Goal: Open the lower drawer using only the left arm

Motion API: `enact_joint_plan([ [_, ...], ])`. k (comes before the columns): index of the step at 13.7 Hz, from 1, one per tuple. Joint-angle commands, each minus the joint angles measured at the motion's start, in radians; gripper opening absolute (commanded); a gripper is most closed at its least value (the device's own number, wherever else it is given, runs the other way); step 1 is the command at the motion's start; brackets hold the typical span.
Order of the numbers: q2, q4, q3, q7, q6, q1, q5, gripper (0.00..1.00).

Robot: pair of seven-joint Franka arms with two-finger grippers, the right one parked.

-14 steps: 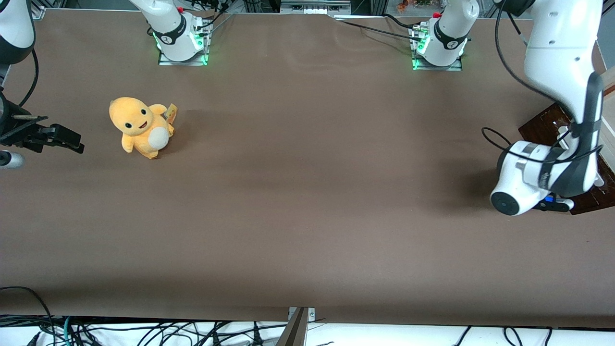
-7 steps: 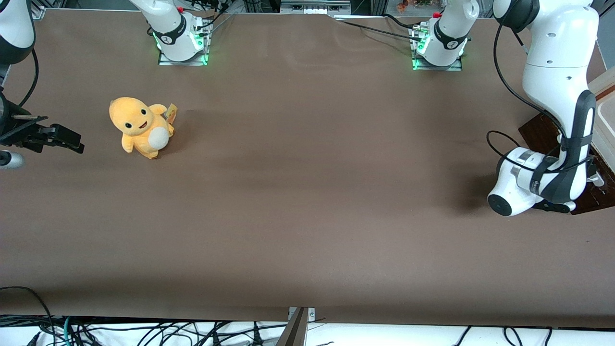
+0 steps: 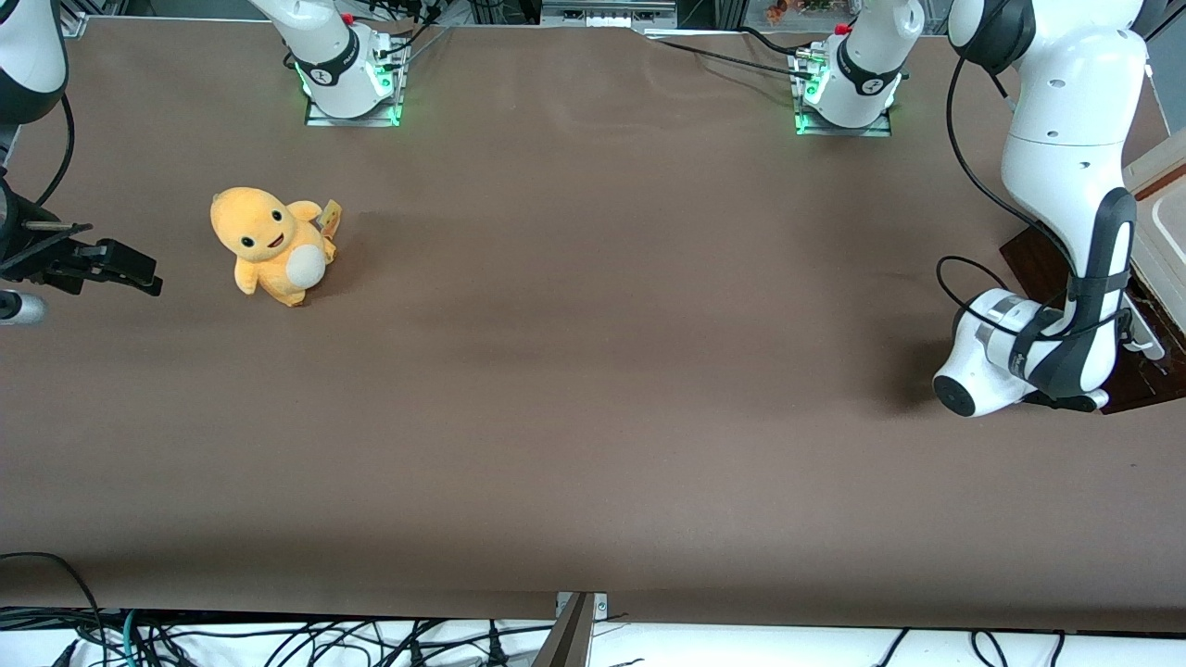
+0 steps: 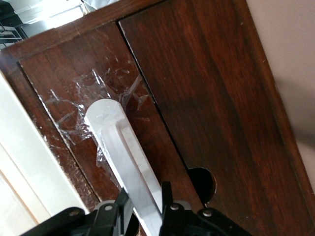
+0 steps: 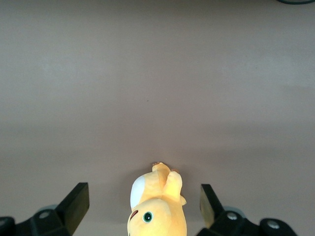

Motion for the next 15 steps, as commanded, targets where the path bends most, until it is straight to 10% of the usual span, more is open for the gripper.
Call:
enact_joint_plan([
  [1,0.023,0.026,-0.005,0.027,-0.005,-0.044,0.012,0.25],
  [15,0.031,0.038,-0.009,0.025,-0.041,-0.170,-0.077,0.34],
])
